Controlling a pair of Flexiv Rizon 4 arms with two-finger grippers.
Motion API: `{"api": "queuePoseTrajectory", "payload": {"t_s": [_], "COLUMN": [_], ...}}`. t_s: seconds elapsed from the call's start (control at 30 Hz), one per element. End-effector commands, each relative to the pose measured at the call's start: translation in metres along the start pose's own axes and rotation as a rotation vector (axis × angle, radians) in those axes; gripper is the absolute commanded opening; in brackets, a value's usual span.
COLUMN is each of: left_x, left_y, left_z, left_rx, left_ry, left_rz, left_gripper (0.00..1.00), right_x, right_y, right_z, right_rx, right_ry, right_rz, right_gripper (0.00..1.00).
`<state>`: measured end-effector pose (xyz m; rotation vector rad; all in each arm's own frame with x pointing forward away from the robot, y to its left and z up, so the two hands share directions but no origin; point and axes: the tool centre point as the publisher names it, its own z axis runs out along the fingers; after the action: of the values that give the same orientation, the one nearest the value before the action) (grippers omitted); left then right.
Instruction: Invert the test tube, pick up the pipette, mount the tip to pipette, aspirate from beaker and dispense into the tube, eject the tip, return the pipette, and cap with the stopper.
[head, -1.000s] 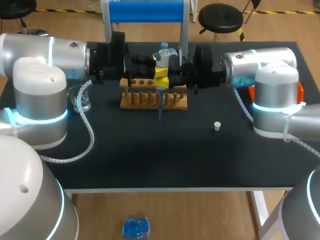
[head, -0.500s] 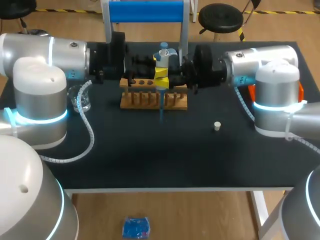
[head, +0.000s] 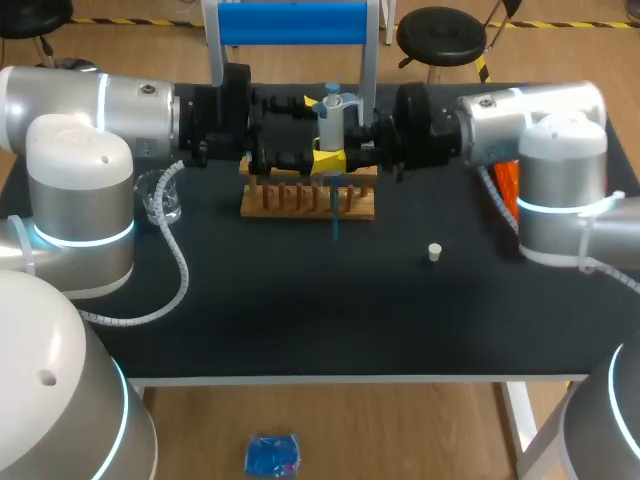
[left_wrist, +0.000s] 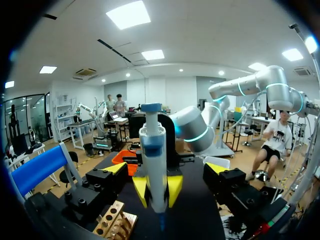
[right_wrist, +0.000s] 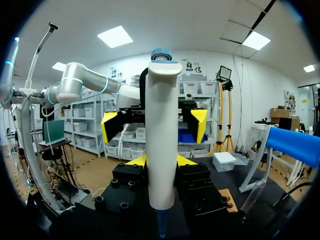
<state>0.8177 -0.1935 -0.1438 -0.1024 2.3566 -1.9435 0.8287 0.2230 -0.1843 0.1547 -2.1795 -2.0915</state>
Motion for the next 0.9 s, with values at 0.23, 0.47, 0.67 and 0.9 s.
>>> {"api": "queuePoseTrajectory", "payload": {"t_s": [0.23, 0.47, 0.67, 0.9], "left_x": [0.0, 0.0, 0.0, 0.0], "left_y": [-0.001, -0.001, -0.001, -0.001], "left_z": [-0.001, -0.001, -0.001, -0.001], "left_rx": [-0.002, -0.002, -0.002, -0.002], "left_ry": [0.002, 0.002, 0.002, 0.002], "left_rz": [-0.001, -0.001, -0.001, -0.001], "left_gripper": [1.0, 1.0, 1.0, 1.0], "right_x": [-0.02, -0.032, -0.035, -0.027], "right_y": [0.02, 0.029, 0.038, 0.042], "right_z": [-0.096, -0.161, -0.216, -0.27], "right_rx": [0.025, 0.055, 0.049, 0.047], "right_ry": [-0.033, -0.062, -0.099, -0.137], "right_rz": [0.0, -0.03, -0.044, -0.037], "right_gripper": [0.0, 0.0, 0.0, 0.0]}}
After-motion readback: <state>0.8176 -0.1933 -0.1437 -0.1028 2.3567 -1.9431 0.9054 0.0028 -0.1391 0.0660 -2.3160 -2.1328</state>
